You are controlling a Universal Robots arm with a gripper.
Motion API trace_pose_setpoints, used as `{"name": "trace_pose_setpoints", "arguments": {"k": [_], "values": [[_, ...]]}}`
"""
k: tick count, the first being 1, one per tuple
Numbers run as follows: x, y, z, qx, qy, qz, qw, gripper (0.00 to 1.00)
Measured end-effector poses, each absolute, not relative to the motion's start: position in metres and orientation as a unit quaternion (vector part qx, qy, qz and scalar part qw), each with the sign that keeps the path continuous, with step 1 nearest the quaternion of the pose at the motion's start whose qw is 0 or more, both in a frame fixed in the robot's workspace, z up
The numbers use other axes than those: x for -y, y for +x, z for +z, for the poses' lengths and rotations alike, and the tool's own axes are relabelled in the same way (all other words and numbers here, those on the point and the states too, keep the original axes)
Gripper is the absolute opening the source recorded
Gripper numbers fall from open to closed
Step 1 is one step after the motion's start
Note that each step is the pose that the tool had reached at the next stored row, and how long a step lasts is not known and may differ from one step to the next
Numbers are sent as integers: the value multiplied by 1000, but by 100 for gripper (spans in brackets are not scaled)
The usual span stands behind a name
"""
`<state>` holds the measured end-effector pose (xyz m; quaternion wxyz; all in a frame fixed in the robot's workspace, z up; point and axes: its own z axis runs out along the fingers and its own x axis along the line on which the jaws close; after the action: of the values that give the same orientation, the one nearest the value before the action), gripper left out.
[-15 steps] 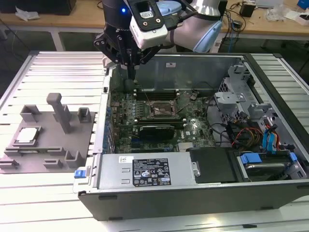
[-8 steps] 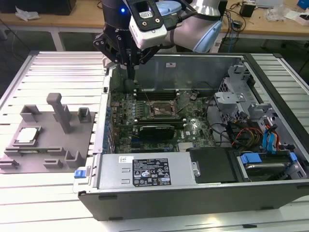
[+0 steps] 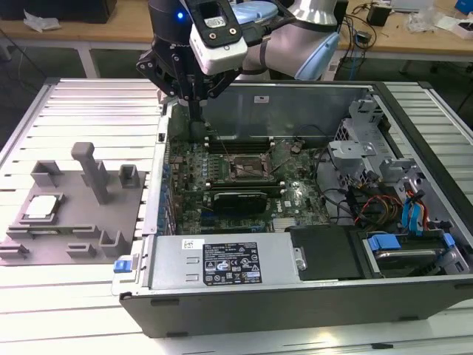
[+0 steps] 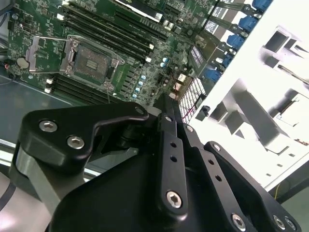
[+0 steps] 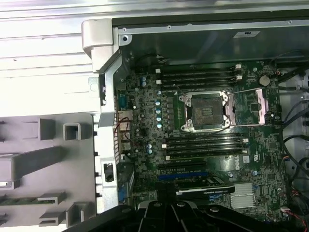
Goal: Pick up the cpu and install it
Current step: 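Reach for the cpu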
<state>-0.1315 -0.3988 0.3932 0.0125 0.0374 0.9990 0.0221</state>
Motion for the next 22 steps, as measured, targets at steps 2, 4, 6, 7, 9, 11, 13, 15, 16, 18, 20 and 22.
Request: {"name": "trace_pose_setpoints", "arguments": {"k": [2,4,6,7,9,11,13,15,16,18,20,22], "values": [[399,-133,393,-999,37,22,12,11],[399,-134,393,-999,37,22,13,11],[399,-136,393,-999,37,22,13,11],[399,-136,393,-999,37,22,12,11],[399,-137,393,-999,37,22,12,11],[399,-140,393,-999,37,22,13,11],[399,-142,393,-999,37,22,12,11],[399,-144,393,-999,37,22,13,11],[399,-146,393,-999,37,22,13,11],[399,-149,393,-999,37,22,13,11],[399,-150,393,-999,37,22,13,11],[399,-154,393,-999,37,22,13,11]]}}
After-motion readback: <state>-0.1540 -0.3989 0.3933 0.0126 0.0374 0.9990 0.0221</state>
